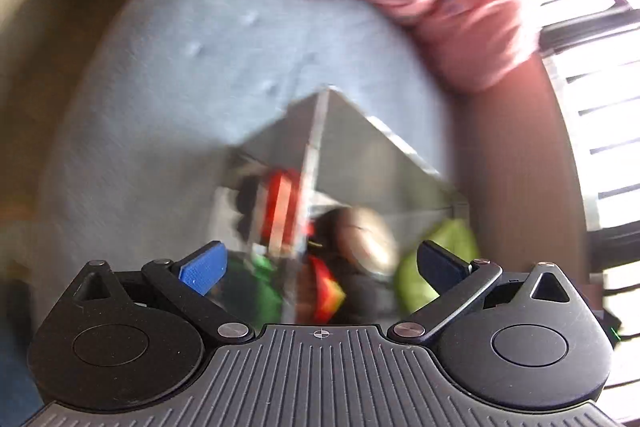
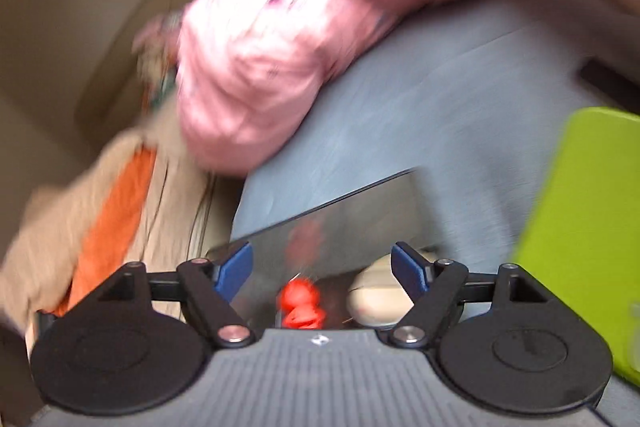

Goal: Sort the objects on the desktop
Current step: 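Carry the red figure over the clear box and open the right tool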

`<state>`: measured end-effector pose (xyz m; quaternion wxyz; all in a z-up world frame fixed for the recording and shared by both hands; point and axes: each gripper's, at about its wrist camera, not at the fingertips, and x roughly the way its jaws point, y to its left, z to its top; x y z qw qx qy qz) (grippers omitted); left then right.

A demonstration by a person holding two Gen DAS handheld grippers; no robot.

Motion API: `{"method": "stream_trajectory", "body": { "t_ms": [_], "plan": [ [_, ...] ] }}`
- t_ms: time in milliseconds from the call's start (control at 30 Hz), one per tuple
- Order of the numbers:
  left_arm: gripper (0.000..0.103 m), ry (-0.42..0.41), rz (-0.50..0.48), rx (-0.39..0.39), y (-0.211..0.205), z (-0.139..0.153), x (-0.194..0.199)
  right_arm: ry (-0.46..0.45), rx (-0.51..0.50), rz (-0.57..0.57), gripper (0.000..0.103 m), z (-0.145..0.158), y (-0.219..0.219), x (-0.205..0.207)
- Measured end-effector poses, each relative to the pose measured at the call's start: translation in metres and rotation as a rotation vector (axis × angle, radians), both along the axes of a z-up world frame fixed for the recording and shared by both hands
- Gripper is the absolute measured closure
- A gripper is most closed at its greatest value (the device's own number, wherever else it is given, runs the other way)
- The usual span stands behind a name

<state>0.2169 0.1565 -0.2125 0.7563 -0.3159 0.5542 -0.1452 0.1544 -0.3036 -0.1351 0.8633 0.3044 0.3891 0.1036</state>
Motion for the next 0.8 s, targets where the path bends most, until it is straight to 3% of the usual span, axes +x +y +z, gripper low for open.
{"method": "stream_trajectory", "body": {
  "t_ms": [67,133,200,267,300,333,367,400,467,633,700,767,800],
  "plan": [
    [0.000,0.015,-0.032,0.000,-0.011,-0.002,0.011,-0.015,0.038,-0.018,0.025,-0.017,-0.025,-0.019],
    [0.000,0.026,-0.074,-0.084,-0.019,-0.006,0.017,-0.007,0.092,0.013,0.031,-0.040,-0.041,-0.026],
    [0.000,0.042,-0.082,-0.142,-0.021,-0.013,0.022,-0.001,0.159,0.045,0.045,-0.062,-0.053,-0.030],
    [0.004,0.055,-0.055,-0.184,-0.018,-0.022,0.025,-0.005,0.253,0.067,0.046,-0.083,-0.063,-0.029],
    [0.015,0.062,-0.031,-0.185,-0.014,-0.025,0.025,-0.006,0.305,0.083,0.046,-0.092,-0.068,-0.027],
    [0.039,0.070,-0.005,-0.179,-0.009,-0.028,0.024,-0.004,0.357,0.102,0.046,-0.100,-0.072,-0.024],
    [0.052,0.086,0.014,-0.154,-0.006,-0.031,0.025,-0.003,0.408,0.120,0.046,-0.108,-0.077,-0.022],
    [0.078,0.115,0.028,-0.134,-0.002,-0.036,0.026,0.002,0.440,0.131,0.045,-0.115,-0.080,-0.018],
    [0.080,0.158,0.050,-0.129,0.004,-0.043,0.028,0.028,0.449,0.121,0.045,-0.124,-0.080,-0.005],
    [0.081,0.132,0.040,-0.101,-0.001,-0.038,0.029,0.123,0.394,0.191,0.045,-0.130,-0.058,0.037],
    [0.081,0.120,0.040,-0.088,-0.001,-0.034,0.026,0.182,0.356,0.209,0.057,-0.134,-0.045,0.054],
    [0.083,0.074,0.011,-0.050,-0.004,-0.024,0.017,0.241,0.298,0.196,0.081,-0.132,-0.034,0.059],
    [0.083,0.049,-0.005,-0.030,-0.006,-0.019,0.012,0.254,0.262,0.187,0.082,-0.128,-0.028,0.058]
  ]
}}
